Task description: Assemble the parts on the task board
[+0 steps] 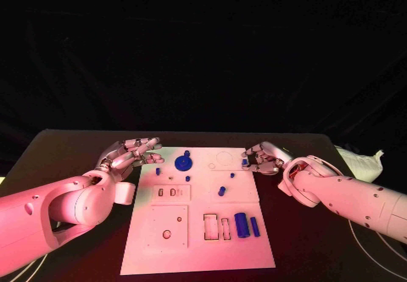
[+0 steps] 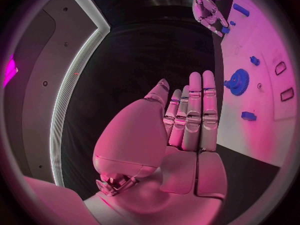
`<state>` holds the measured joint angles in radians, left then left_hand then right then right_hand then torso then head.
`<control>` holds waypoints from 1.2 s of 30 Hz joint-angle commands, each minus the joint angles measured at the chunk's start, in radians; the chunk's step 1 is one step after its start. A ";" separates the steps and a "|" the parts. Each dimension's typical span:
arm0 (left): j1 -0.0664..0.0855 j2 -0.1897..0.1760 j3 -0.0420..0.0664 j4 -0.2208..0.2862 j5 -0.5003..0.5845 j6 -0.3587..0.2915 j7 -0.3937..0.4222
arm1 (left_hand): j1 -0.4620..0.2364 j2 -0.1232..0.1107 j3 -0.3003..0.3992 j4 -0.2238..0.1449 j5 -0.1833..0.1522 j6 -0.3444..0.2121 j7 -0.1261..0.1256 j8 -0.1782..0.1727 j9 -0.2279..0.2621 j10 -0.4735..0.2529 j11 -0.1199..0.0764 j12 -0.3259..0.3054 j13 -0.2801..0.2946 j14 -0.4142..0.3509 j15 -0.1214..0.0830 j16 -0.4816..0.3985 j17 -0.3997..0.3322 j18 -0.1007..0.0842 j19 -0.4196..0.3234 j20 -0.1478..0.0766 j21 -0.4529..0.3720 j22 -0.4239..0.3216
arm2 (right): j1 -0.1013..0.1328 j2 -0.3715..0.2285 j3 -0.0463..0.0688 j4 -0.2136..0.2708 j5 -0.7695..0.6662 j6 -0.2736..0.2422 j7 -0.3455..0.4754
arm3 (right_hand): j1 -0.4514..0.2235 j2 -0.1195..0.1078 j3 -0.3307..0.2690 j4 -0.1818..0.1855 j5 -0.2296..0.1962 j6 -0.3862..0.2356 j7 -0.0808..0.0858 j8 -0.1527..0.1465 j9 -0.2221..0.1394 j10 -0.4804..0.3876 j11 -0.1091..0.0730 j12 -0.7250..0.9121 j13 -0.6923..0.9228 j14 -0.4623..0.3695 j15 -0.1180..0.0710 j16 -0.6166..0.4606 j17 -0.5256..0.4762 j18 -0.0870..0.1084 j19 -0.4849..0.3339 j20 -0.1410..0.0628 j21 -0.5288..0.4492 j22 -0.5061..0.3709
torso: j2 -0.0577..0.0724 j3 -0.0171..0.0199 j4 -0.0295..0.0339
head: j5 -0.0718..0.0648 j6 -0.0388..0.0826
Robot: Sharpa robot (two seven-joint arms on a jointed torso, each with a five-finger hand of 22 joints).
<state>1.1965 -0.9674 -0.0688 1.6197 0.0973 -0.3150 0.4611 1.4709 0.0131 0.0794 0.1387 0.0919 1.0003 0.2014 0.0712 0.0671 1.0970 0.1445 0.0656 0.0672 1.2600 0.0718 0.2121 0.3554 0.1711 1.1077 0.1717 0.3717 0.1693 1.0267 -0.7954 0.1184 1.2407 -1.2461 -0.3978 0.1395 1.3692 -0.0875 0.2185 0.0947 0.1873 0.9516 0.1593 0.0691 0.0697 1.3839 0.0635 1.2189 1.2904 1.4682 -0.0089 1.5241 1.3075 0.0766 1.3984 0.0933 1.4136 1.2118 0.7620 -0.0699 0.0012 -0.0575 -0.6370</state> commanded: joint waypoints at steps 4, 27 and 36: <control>0.000 0.003 0.001 -0.002 0.003 0.025 0.009 | 0.007 -0.002 0.006 -0.001 -0.001 0.000 0.006 -0.004 -0.001 -0.004 -0.001 -0.002 -0.001 -0.006 -0.001 -0.004 0.002 0.009 -0.009 -0.001 0.006 0.001 | -0.002 0.013 0.000 -0.013 -0.024 0.006 -0.005 | 0.012 0.007 0.005 -0.010 -0.006 0.011 -0.002 -0.001 0.001 0.005 0.002 0.005 0.003 0.086 -0.001 0.005 0.190 -0.006 0.004 0.001 0.006 0.003 | 0.000 0.0003 0.0001 | -0.001 0.000; 0.000 0.004 0.001 0.001 0.003 0.025 0.007 | 0.007 -0.002 0.006 -0.001 -0.001 0.000 0.006 -0.004 -0.001 -0.004 -0.001 -0.002 -0.001 -0.006 -0.001 -0.004 0.002 0.009 -0.009 -0.001 0.006 0.001 | -0.003 0.015 0.000 -0.027 -0.046 0.039 -0.031 | 0.013 0.020 0.022 -0.024 -0.009 0.069 -0.015 0.018 0.008 0.012 -0.009 0.015 0.013 0.087 -0.009 0.006 0.193 -0.006 0.005 -0.004 0.007 0.005 | 0.000 0.0018 -0.0006 | -0.001 -0.005; 0.000 0.004 0.001 0.002 0.003 0.024 0.007 | 0.007 -0.002 0.006 -0.001 -0.001 0.000 0.006 -0.004 -0.001 -0.004 -0.001 -0.002 -0.001 -0.006 -0.001 -0.004 0.002 0.009 -0.009 -0.001 0.006 0.001 | -0.003 0.020 0.000 -0.029 -0.043 0.042 -0.025 | 0.009 0.035 0.033 -0.029 -0.018 0.124 -0.034 0.039 0.018 0.022 -0.024 0.025 0.021 0.087 -0.021 0.007 0.195 -0.006 0.006 -0.014 0.008 0.007 | 0.000 0.0022 -0.0014 | -0.003 -0.007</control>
<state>1.1965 -0.9653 -0.0689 1.6193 0.0983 -0.3106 0.4600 1.4709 0.0131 0.0794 0.1387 0.0919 1.0003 0.2014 0.0712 0.0672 1.0970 0.1445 0.0656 0.0673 1.2600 0.0717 0.2121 0.3561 0.1710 1.1077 0.1717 0.3717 0.1691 1.0259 -0.7778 0.1194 1.2116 -1.2776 -0.3769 0.1144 1.3755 -0.0615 0.2475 0.0659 0.1736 1.0696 0.1238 0.1029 0.0864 1.4037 0.0436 1.2383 1.3111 1.4663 -0.0220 1.5241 1.3081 0.0767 1.4058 0.0859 1.4175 1.2180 0.7622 -0.0680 0.0002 -0.0599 -0.6441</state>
